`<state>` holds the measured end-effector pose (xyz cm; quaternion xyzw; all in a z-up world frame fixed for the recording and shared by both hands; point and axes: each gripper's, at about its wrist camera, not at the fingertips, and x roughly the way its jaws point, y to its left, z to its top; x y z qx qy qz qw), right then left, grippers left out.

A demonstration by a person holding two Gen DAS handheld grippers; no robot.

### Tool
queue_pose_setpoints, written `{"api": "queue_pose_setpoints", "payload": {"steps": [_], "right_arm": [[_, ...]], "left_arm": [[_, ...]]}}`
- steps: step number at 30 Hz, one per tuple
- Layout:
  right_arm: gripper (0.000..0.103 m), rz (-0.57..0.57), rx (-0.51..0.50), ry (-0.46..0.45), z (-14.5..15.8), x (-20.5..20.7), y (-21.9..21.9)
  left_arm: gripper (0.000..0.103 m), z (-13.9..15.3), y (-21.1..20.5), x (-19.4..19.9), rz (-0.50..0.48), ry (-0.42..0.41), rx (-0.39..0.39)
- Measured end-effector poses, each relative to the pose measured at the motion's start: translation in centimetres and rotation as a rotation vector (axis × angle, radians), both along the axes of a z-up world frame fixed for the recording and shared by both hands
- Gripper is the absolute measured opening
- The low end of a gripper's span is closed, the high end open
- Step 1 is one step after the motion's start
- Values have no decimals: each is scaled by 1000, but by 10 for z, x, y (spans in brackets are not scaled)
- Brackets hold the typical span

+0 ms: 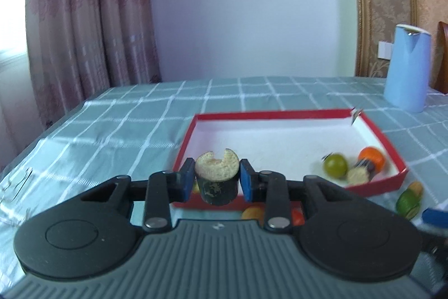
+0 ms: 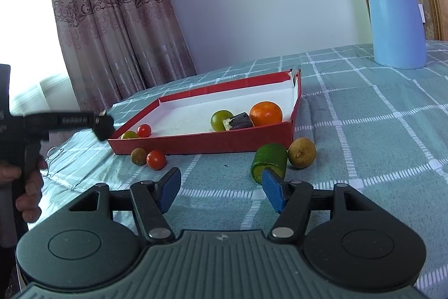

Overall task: Organize fruits
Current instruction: 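Grasp the eggplant slice with the pale cut top using the left gripper, then lower the eggplant slice into the red box and open the left gripper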

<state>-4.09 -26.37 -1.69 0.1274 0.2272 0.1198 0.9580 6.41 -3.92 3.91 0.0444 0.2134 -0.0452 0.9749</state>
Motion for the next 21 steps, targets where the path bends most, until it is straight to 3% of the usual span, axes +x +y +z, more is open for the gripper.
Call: {"api": "queue_pose_setpoints", "payload": {"steps": [5,12,21], "right_arm": [[63,1,3,1,0,-1,0],[63,8,13,3,0,0,-2],[63,13,18,7,0,0,-3]], "left_arm": [[31,4,-15,20,-14,13,3],[31,-15,-18,53,-16,90,-24],[31,-31,-18,66,-14,128,-15]]}}
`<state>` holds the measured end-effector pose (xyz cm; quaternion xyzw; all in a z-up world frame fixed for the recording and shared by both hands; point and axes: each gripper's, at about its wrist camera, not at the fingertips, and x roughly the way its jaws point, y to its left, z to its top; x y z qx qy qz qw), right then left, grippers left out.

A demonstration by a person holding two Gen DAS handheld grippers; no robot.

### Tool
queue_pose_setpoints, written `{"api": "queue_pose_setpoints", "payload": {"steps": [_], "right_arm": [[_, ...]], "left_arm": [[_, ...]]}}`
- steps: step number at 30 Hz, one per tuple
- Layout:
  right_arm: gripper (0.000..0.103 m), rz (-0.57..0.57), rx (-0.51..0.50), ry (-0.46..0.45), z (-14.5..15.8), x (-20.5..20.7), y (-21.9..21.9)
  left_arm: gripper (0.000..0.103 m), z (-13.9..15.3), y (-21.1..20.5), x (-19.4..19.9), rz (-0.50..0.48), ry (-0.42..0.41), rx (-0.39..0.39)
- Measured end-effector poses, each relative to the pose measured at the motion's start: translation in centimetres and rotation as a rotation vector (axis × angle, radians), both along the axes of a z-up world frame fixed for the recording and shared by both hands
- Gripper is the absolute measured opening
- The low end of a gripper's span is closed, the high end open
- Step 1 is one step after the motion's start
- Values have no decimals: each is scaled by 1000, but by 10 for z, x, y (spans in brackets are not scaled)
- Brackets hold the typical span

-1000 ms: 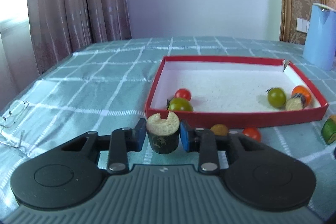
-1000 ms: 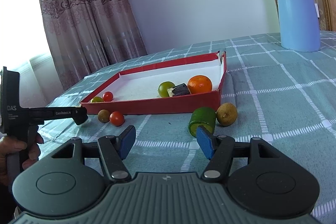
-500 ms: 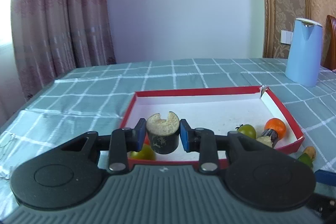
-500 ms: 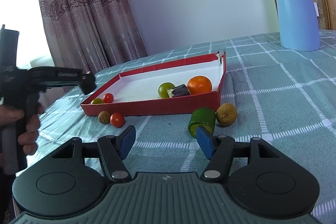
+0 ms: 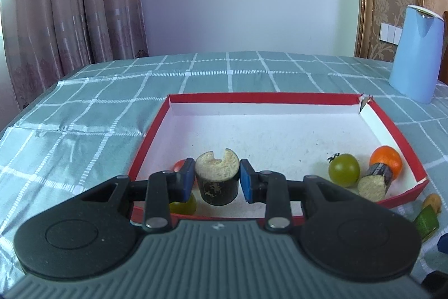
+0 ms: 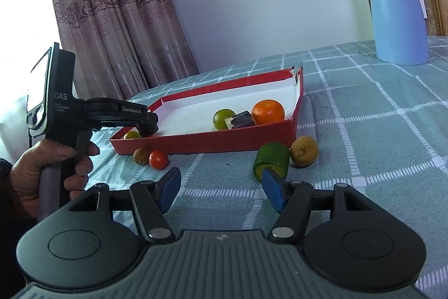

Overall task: Organize fruits
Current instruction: 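Lower the eggplant slice into the red box and open the left gripper, then grasp the red cherry tomato on the cloth with the right gripper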

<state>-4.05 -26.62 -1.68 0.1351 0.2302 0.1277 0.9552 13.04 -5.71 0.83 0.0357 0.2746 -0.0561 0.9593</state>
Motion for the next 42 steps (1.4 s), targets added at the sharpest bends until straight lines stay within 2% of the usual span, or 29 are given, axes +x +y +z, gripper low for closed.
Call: {"api": "queue_pose_setpoints", "payload": {"steps": [5,7,9,17,18,21,24,27,30,33,38,42], "right_arm": [[64,0,-1,1,0,0,0],[63,1,-2,2,0,0,0],[64,0,-3,4,0,0,0],[64,-4,-22,18,0,3,3],[64,-4,-31,17,0,3,4],[64,4,-88,25,2,5,14],[64,31,-150,9,5,5,30],[64,59,-184,-4,8,9,48],[64,93,-225,4,9,17,67],[64,116,-280,-31,14,21,86],[64,128,-350,-40,20,39,106],[63,157,-375,-2,18,55,118]], "left_arm": [[31,-4,-1,0,-5,5,9],[35,-1,0,-5,-5,-12,16],[57,4,2,-14,-12,-50,17],[92,16,41,-71,44,-149,-3],[94,14,49,-78,64,-157,-2],[97,7,70,-90,119,-162,10],[101,-1,86,-93,137,-147,-9],[101,-11,95,-91,175,-150,-5],[101,-16,107,-89,175,-118,-72],[101,-17,116,-88,179,-102,-123],[101,-17,125,-90,187,-105,-186],[101,-17,129,-92,184,-112,-216]]}}
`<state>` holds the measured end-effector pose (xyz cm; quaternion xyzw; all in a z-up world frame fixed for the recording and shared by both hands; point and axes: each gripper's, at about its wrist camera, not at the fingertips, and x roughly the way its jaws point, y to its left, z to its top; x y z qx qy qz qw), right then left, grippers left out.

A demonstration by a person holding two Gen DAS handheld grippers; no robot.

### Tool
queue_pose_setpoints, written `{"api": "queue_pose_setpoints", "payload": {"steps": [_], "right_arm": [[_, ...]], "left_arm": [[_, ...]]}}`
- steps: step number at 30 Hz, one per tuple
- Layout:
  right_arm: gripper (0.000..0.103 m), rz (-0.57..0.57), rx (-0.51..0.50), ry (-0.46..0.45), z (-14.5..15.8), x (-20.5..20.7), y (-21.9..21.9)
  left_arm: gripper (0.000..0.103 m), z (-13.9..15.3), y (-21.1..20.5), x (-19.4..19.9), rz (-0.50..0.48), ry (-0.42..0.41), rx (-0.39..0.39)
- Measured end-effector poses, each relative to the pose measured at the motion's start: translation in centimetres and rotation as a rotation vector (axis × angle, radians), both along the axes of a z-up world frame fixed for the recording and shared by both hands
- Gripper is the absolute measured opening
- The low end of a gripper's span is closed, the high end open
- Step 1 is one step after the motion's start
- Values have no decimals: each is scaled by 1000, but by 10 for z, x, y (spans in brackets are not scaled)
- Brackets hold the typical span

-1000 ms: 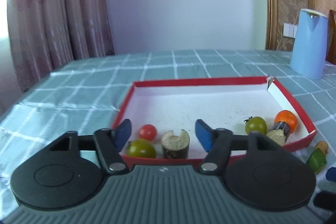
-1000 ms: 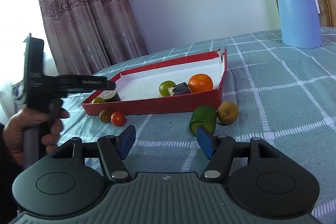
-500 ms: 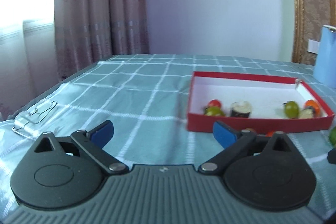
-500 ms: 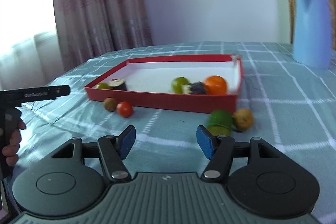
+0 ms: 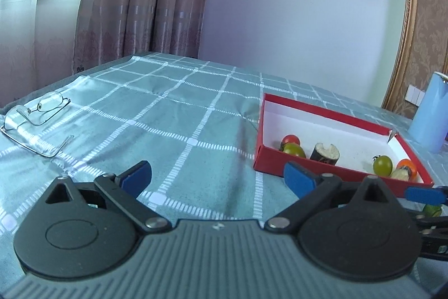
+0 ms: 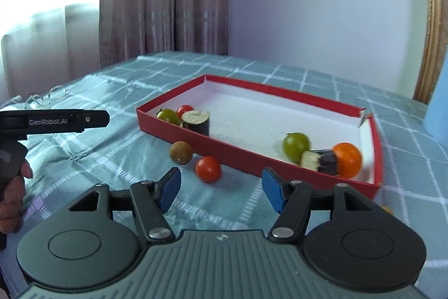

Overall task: Organize fruits
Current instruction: 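Grasp the red cherry tomato on the cloth with the right gripper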

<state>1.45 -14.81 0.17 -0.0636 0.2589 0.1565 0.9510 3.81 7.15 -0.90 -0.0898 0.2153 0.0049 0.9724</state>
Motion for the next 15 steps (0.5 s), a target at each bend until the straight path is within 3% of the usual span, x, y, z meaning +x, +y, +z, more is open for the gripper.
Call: {"api": "queue_pose_setpoints", "payload": {"steps": [3,6,11,15], "right_arm": [[63,8,-7,19,-5,9,6],[55,9,-6,52,-8,19,9],[51,6,-9,74,-13,30,14],[34,12,-13,91,-16,36,18]], "left_arm": [[101,0,3,0,-1,0,-16],[100,0,3,0,-6,1,-23],[100,-1,6,1,-17,6,-37],[100,-1,5,2,-24,11,-37]]}}
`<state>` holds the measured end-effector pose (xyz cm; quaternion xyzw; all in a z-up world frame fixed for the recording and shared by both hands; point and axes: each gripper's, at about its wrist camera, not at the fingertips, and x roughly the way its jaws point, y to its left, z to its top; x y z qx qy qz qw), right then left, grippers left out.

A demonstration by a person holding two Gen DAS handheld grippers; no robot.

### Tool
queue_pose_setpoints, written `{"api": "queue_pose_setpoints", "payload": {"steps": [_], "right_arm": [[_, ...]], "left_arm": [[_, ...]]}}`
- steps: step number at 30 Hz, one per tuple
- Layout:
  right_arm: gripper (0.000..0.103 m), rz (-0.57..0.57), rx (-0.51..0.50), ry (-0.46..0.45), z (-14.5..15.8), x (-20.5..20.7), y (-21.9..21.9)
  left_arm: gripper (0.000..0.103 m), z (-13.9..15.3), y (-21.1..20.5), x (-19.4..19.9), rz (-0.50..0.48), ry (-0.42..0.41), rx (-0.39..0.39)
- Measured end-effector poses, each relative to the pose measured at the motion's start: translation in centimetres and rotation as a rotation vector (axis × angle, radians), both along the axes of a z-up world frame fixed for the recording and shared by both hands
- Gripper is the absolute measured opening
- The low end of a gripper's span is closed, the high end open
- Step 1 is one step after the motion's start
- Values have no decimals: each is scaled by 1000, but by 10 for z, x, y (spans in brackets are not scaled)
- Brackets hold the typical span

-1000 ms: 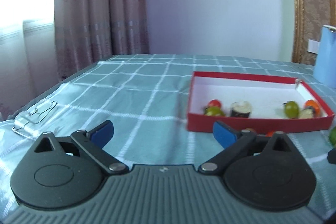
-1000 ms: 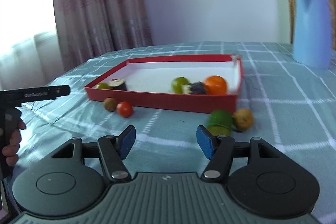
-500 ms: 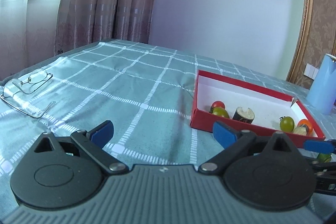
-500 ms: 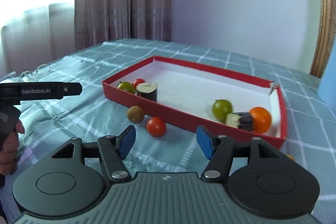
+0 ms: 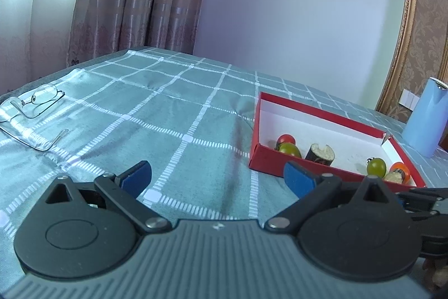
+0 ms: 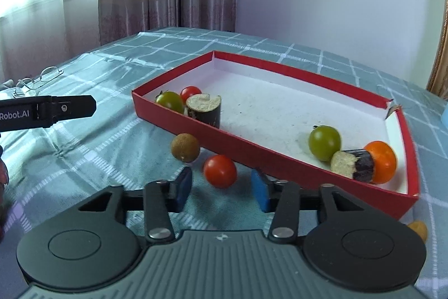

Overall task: Organize fruits
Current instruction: 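Grasp the red cherry tomato on the cloth with the right gripper, then carry the red cherry tomato into the box and open the right gripper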

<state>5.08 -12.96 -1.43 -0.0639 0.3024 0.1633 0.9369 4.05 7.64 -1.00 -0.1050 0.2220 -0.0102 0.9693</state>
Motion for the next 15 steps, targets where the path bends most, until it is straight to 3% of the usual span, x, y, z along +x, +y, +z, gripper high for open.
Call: {"api": "queue_pose_setpoints", "payload": {"steps": [4,9,15], "right_arm": [[26,-1,15,1,-1,3,0],[25,-7,33,-7,1,1,-3],[25,-47,86,-125,33,-16,-21]], "left_arm": [[100,0,2,-2,4,-11,-10],[100,0,1,-1,5,-8,-3],[100,0,0,-2,9,-12,4]]}}
